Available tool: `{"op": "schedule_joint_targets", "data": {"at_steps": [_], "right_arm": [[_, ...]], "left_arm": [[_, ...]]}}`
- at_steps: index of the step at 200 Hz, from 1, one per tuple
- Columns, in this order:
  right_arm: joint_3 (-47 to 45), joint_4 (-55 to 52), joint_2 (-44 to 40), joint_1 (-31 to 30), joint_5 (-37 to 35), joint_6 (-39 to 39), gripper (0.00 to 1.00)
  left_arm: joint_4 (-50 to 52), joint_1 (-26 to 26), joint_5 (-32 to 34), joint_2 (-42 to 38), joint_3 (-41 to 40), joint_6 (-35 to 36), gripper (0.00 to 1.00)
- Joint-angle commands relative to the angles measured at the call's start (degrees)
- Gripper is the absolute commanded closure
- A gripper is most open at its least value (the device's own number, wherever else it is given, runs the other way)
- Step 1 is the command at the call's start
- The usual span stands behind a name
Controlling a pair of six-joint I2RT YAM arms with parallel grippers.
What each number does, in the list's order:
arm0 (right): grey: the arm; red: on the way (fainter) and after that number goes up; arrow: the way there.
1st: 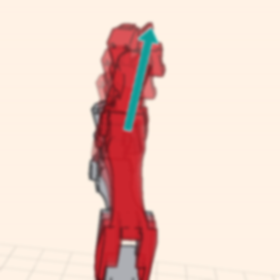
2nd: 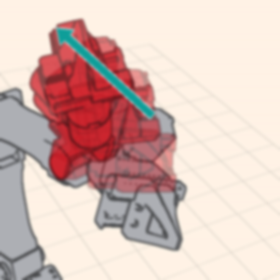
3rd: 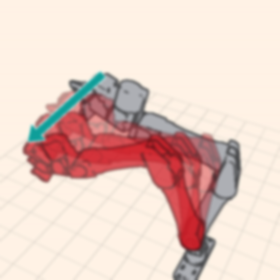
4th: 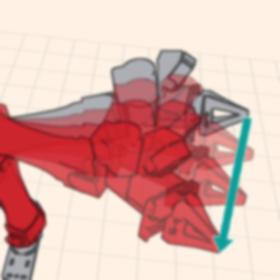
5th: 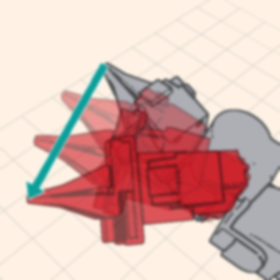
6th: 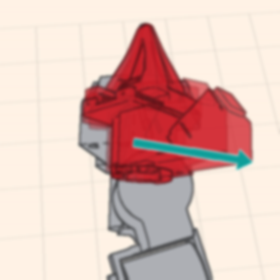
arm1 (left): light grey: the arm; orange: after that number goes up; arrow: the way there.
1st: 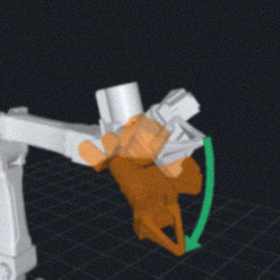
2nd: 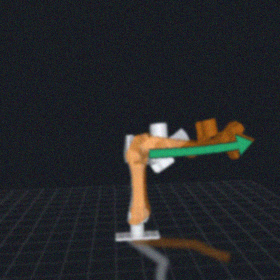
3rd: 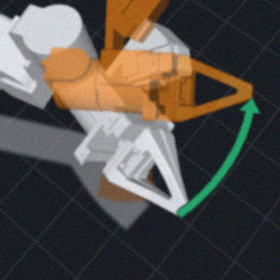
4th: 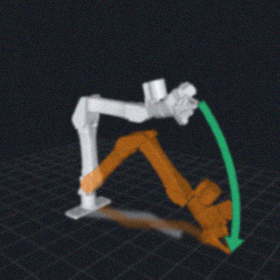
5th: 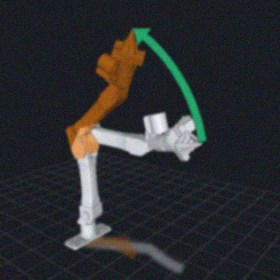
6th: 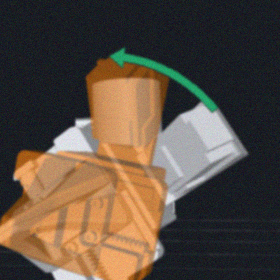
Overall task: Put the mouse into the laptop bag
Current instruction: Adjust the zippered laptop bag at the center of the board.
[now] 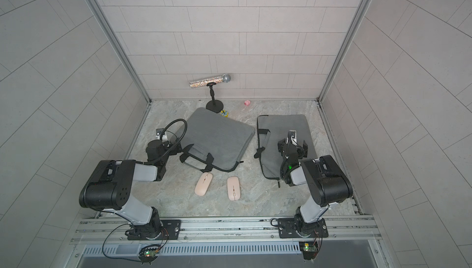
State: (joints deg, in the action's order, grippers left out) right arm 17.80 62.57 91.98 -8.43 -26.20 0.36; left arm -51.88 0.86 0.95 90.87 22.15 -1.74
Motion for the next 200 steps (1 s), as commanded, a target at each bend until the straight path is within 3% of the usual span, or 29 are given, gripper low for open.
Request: {"op": "schedule_joint_targets", "data": {"at_steps": [1, 13, 35, 61, 72, 84, 113, 130, 138, 147, 164, 181, 200], "right_arm": [[-2.6, 4.1, -3.4, -0.6, -0.7, -1.4, 0.00], [-1.6, -1.0, -7.5, -1.1, -5.0, -0.9, 0.00], [3.3, -20.4, -20.1, -1.0, -5.0, 2.4, 0.00], [5.3, -32.7, -30.1, -0.5, -7.7, 16.9, 0.00], [9.3, -46.3, -34.8, 0.9, -7.5, 20.6, 0.00], [16.3, -63.9, -38.9, 3.7, -3.7, 21.4, 0.00], [11.6, -65.3, -49.4, 5.9, -3.4, 29.6, 0.00], [6.5, -64.9, -59.9, 6.0, 1.6, 35.2, 0.00], [4.5, -63.9, -64.1, 6.0, 5.0, 37.3, 0.00], [4.4, -66.6, -67.2, 6.0, 7.1, 40.7, 0.00], [7.7, -72.1, -67.4, 5.9, 14.1, 43.4, 0.00], [11.4, -76.2, -61.3, 4.8, 21.8, 43.4, 0.00], [15.7, -81.3, -51.8, -1.0, 21.5, 41.1, 0.00]], "left_arm": [[2.6, -1.1, 3.9, -4.0, 0.8, 0.5, 0.00], [12.7, -2.0, 9.7, -9.6, 3.5, -0.2, 0.00], [23.2, -2.1, 11.3, -17.1, 7.4, -5.7, 0.00], [28.6, -2.1, 8.2, -24.4, 8.9, -13.0, 0.00], [37.8, -2.1, 6.1, -28.2, 11.5, -17.8, 0.00], [43.1, -2.1, -3.5, -31.6, 14.1, -12.1, 0.00], [45.6, 1.2, -1.0, -38.5, 13.5, -26.4, 0.00], [43.6, 4.7, 0.1, -41.6, 8.9, -44.1, 0.00], [39.4, 6.0, -1.9, -42.6, 6.0, -50.0, 0.00], [33.5, 6.8, -6.0, -43.2, 3.5, -50.9, 0.00], [36.4, 6.7, -9.4, -44.3, 4.8, -49.8, 0.00], [39.6, 6.7, -13.6, -42.7, 7.0, -51.1, 0.00], [42.4, 2.9, -20.7, -37.9, 11.4, -48.8, 0.05]]}}
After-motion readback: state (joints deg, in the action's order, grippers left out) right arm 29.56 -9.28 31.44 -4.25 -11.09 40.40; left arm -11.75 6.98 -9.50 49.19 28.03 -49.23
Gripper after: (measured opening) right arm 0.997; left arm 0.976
